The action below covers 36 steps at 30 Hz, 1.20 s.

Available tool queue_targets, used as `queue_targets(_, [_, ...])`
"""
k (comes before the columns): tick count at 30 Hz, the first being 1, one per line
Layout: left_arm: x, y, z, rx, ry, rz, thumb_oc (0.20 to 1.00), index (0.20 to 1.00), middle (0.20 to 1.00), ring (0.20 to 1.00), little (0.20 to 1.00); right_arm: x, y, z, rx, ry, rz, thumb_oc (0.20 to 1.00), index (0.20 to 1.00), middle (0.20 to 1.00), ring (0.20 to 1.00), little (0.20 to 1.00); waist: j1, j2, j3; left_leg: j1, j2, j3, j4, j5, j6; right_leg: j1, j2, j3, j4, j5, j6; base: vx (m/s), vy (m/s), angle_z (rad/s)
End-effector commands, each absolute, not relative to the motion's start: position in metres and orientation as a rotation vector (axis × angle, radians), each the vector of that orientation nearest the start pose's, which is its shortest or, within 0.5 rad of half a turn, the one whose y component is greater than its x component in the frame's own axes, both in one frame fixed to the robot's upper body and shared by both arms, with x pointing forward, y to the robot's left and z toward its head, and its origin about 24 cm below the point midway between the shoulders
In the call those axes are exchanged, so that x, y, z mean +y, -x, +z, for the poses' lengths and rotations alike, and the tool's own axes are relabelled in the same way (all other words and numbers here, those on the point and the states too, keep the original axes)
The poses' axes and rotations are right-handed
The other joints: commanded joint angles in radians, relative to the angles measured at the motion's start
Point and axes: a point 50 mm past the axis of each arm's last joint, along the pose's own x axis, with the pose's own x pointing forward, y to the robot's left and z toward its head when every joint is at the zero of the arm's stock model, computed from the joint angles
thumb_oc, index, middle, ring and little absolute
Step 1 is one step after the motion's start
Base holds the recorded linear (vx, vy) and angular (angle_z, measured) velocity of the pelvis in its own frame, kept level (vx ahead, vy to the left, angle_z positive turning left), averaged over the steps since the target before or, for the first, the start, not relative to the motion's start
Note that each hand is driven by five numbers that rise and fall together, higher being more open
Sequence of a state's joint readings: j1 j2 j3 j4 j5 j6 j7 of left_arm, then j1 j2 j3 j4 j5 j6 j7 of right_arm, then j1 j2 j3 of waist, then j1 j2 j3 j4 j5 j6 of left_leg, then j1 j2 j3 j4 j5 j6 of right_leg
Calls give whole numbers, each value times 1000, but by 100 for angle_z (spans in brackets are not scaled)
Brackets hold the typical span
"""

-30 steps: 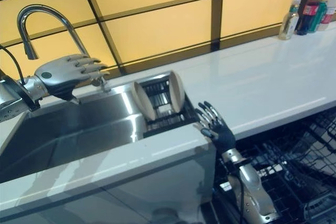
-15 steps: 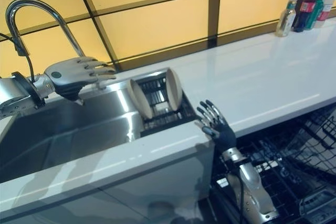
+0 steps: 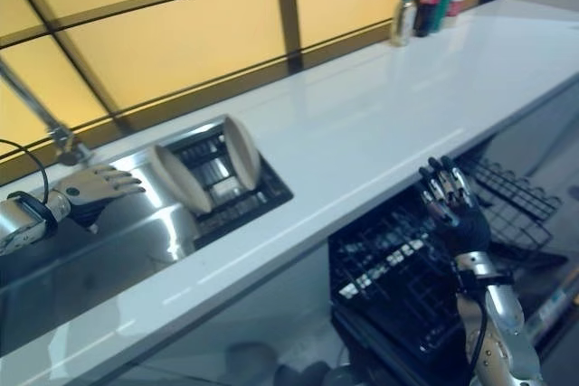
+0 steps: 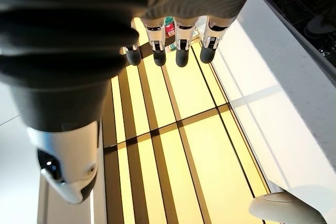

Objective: Pick up plates and place into dishwasher.

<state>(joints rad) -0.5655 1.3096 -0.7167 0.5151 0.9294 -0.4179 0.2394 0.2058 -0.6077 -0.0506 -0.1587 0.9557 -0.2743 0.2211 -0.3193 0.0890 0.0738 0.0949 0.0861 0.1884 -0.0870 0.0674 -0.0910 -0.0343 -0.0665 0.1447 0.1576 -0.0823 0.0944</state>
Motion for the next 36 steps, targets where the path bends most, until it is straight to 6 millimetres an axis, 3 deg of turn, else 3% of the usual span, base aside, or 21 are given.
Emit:
queue_targets(1, [341,-296,171,-249,-2292,-264,1000,1000,1000,1000,1000,-243,-207,122,-363,-316,285,1000,1000,1000,1000,1000,-4,-23,-19,-19,-58,25,82,-128,99,-40,1,-6,-41,92,78,46,-9,-1])
queue_targets(5, [344,-296,173,-315,-2312,-201,1000,1000,1000,1000,1000,-246,-206,119,-348,-311,277,1000,1000,1000,1000,1000,-7,-24,-19,-20,-57,32,86,-130,99,-44,2,-4,-37,87,77,47,-17,-1])
queue_targets(15, [356,-272,174,-131,-2300,-313,1000,1000,1000,1000,1000,-255,-193,119,-314,-342,271,1000,1000,1000,1000,1000,4,-27,-27,-18,-55,32,114,-136,99,-31,2,-13,-36,83,78,52,-26,-2])
queue_targets(19, [356,-264,185,-232,-2301,-269,1000,1000,1000,1000,1000,-256,-190,118,-314,-355,267,1000,1000,1000,1000,1000,13,-25,-28,-21,-55,23,124,-139,98,-28,2,-17,-33,78,75,0,0,0])
queue_targets(24, [335,-258,217,-563,-2221,-199,1000,1000,1000,1000,1000,-255,-186,114,-311,-373,249,1000,1000,1000,1000,1000,23,-24,-37,-23,-53,20,123,-138,97,-27,1,-22,-31,78,73,0,0,0])
queue_targets(29, [327,-254,224,-729,-2168,-178,1000,1000,1000,1000,1000,-257,-185,110,-296,-372,227,1000,1000,1000,1000,1000,24,-22,-40,-20,-54,11,125,-140,96,-25,-1,-22,-24,73,72,27,-11,2])
queue_targets(32, [325,-253,231,-756,-2154,-157,1000,1000,1000,1000,1000,-260,-184,111,-294,-379,223,1000,1000,1000,1000,1000,20,-22,-42,-17,-56,13,124,-141,96,-25,-1,-19,-25,75,74,0,0,0])
queue_targets(36, [328,-256,222,-617,-2155,-225,1000,1000,1000,1000,1000,-261,-183,111,-289,-370,240,1000,1000,1000,1000,1000,8,-19,-40,-15,-56,20,122,-140,97,-32,-3,-16,-15,79,78,0,0,0])
